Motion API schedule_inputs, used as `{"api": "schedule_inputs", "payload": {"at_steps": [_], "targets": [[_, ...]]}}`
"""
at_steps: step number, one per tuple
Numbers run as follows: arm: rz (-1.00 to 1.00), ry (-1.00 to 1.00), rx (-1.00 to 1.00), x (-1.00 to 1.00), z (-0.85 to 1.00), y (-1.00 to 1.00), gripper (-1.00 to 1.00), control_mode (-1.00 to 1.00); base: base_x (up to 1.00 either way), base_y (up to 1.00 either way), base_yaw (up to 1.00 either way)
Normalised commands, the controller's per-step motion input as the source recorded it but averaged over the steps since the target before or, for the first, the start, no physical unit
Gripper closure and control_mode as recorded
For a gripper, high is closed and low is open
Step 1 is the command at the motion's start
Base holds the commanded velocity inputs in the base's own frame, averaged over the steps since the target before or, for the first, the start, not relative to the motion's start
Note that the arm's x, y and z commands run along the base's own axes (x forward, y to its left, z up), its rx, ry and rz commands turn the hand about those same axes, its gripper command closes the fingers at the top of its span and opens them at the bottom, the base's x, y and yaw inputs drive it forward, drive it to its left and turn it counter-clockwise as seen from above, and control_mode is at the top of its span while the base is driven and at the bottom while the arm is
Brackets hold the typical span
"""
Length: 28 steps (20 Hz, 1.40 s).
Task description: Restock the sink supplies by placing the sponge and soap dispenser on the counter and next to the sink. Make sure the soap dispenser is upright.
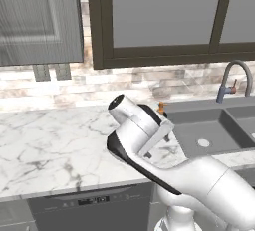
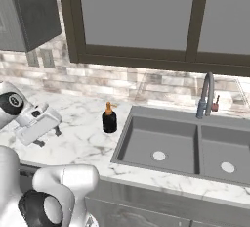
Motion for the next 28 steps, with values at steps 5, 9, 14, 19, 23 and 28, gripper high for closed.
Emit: {"api": "schedule_inputs", "payload": {"at_steps": [5,9,14,19,23,28], "targets": [[0.0,-0.09,0.31,-0.23,-0.02,-0.06,-1.0,-1.0,0.0,0.0,0.0],[0.0,0.0,0.05,0.24,-0.02,0.0,-1.0,-1.0,0.0,0.0,0.0],[0.0,0.08,0.0,0.49,-0.06,0.01,-1.0,-1.0,0.0,0.0,0.0],[0.0,0.01,0.0,-0.05,-0.01,0.01,-1.0,1.0,-0.59,0.05,0.02],[0.0,0.0,0.0,0.0,0.0,0.0,-1.0,1.0,-1.0,0.62,0.19],[0.0,0.0,0.0,0.0,0.0,0.0,-1.0,1.0,-1.0,1.0,0.3]]}}
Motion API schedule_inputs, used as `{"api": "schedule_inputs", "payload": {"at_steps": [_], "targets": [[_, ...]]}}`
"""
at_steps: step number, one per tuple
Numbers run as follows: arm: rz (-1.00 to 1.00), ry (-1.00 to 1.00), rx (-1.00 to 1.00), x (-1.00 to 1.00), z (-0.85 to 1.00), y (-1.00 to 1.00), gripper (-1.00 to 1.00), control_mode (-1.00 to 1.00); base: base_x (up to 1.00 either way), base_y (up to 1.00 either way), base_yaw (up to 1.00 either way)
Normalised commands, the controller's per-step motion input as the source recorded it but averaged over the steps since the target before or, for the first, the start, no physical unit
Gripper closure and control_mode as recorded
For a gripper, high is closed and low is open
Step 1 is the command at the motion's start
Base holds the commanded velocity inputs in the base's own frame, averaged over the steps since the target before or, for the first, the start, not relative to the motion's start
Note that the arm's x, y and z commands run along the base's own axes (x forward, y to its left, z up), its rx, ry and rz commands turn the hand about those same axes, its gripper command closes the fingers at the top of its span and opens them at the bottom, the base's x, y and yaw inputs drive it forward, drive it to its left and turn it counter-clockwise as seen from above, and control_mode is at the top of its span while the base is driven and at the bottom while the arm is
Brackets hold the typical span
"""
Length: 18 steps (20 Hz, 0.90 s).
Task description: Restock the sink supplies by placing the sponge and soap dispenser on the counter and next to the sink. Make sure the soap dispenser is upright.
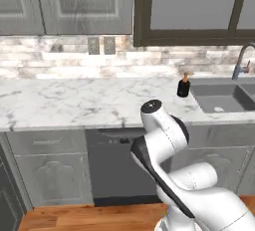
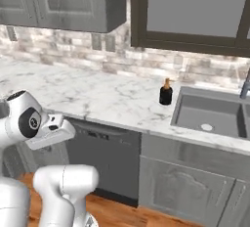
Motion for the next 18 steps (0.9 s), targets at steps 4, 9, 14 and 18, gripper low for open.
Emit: {"api": "schedule_inputs", "payload": {"at_steps": [4,9,14,18], "targets": [[0.0,0.0,0.0,0.0,0.0,0.0,-1.0,1.0,-0.78,0.91,0.51],[0.0,0.0,0.0,0.0,0.0,0.0,-1.0,1.0,-0.53,0.31,0.75],[0.0,0.0,0.0,0.0,0.0,0.0,-1.0,1.0,-0.48,-0.1,0.82],[0.0,0.0,0.0,0.0,0.0,0.0,-1.0,1.0,-0.25,-0.09,0.89]]}}
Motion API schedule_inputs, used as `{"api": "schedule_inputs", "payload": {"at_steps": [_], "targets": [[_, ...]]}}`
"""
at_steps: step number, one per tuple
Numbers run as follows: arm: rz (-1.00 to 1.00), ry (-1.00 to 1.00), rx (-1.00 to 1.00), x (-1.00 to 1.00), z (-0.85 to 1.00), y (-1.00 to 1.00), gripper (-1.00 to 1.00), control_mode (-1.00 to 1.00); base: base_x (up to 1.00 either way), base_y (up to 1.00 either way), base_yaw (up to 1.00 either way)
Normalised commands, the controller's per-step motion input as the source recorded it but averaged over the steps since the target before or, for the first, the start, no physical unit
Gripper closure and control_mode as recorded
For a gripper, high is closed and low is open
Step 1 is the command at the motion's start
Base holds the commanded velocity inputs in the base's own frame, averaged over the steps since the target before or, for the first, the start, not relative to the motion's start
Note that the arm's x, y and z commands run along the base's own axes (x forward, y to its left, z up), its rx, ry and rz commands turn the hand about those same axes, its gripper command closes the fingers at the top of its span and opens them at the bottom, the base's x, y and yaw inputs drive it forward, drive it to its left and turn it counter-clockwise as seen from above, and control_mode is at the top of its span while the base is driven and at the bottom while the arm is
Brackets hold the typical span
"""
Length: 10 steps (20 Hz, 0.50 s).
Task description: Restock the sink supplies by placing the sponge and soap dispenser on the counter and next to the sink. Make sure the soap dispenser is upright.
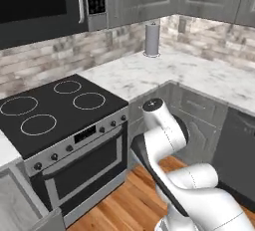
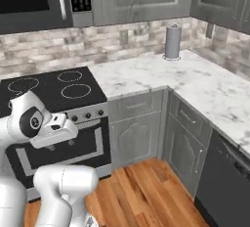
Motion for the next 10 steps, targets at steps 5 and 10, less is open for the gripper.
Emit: {"api": "schedule_inputs", "payload": {"at_steps": [5,10], "targets": [[0.0,0.0,0.0,0.0,0.0,0.0,-1.0,1.0,-0.06,0.14,0.91],[0.0,0.0,0.0,0.0,0.0,0.0,-1.0,1.0,-0.03,0.62,0.71]]}}
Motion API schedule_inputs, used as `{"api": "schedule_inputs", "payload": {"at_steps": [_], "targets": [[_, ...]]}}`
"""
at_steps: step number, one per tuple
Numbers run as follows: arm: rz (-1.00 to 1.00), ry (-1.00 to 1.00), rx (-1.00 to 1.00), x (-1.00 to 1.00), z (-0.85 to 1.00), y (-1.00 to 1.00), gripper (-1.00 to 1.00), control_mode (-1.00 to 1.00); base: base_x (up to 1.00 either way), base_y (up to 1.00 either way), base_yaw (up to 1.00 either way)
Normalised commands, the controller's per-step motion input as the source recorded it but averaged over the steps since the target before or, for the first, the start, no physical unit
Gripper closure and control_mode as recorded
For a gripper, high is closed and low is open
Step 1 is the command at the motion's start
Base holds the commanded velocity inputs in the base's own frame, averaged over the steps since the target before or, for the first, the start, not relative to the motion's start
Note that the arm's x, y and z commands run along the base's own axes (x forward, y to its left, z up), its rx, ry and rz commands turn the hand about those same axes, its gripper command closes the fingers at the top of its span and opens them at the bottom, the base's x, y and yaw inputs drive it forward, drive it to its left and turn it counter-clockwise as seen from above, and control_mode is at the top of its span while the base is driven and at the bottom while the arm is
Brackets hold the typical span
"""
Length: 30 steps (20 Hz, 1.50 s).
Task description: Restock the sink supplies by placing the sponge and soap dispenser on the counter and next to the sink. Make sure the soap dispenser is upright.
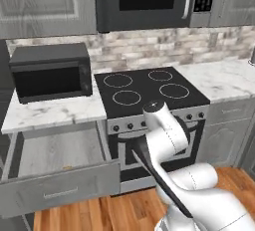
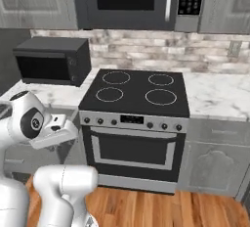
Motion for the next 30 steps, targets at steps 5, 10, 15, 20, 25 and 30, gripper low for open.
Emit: {"api": "schedule_inputs", "payload": {"at_steps": [5,10,15,20,25,30], "targets": [[0.0,0.0,0.0,0.0,0.0,0.0,-1.0,1.0,0.0,1.0,0.21],[0.0,0.0,0.0,0.0,0.0,0.0,-1.0,1.0,0.08,0.81,-0.15],[0.0,0.0,0.0,0.0,0.0,0.0,-1.0,1.0,0.38,0.65,-0.26],[0.0,0.0,0.0,0.0,0.0,0.0,-1.0,1.0,0.33,0.23,-0.13],[-0.03,0.03,0.0,0.15,-0.03,0.0,-1.0,-1.0,0.03,0.03,-0.04],[0.0,0.09,0.14,0.84,-0.15,0.0,-1.0,-1.0,0.0,0.0,0.0]]}}
